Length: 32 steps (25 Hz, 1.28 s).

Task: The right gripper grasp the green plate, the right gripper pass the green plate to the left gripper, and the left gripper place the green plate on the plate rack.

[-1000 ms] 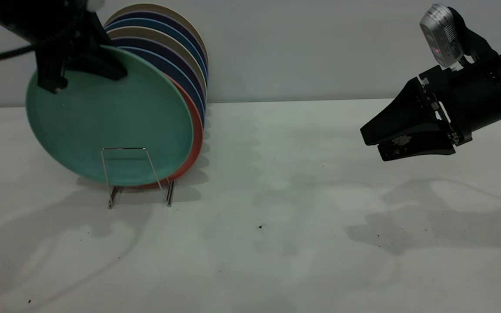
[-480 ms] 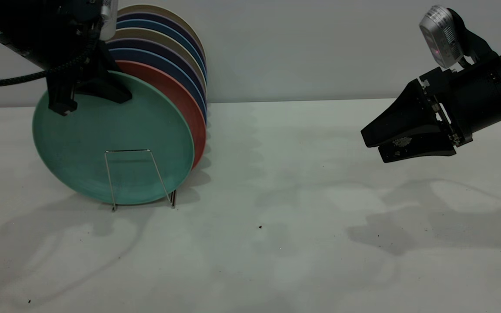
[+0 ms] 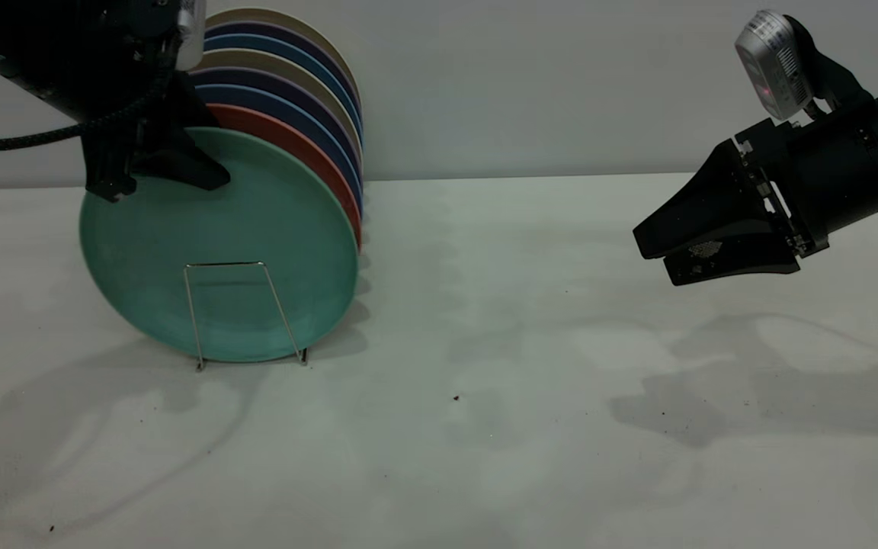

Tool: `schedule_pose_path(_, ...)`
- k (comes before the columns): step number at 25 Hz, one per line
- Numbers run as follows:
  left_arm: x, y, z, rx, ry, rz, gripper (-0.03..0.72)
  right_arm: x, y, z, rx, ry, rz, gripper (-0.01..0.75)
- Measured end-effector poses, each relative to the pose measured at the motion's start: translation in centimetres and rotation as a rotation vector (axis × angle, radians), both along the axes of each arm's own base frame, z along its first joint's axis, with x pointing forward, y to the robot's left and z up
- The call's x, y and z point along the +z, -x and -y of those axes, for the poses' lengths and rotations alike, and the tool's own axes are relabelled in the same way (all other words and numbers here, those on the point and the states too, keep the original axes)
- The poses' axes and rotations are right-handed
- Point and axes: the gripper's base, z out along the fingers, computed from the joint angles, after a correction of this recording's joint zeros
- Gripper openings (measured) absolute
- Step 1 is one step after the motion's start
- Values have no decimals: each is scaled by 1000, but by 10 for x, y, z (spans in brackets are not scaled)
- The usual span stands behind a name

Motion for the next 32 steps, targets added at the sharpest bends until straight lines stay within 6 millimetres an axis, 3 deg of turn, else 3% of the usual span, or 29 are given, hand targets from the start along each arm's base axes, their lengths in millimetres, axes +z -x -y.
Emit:
schedule_pose_path(6,11,5,2,-27,18,-2,466,-1,-1,1,-9,12,4,564)
schedule_pose_path(20,92,26,2,26,82,146,471,-2,-2,2,-26,25,-1,564)
schedule_pose_path(23,108,33,2,158,182,100,471,2,-5,3,-22,55,-15,564)
schedule_pose_path(26,122,39,-4,380,341,-11,471,20,-12,11,-8,185,-13,564)
schedule_pose_path(30,134,49,-31,773,529,-233,471,61,-15,29,-57,419,-37,547)
schedule_pose_path(32,135,60,-45,962,538,-357,471,85,-8,38,-110,517,-65,540)
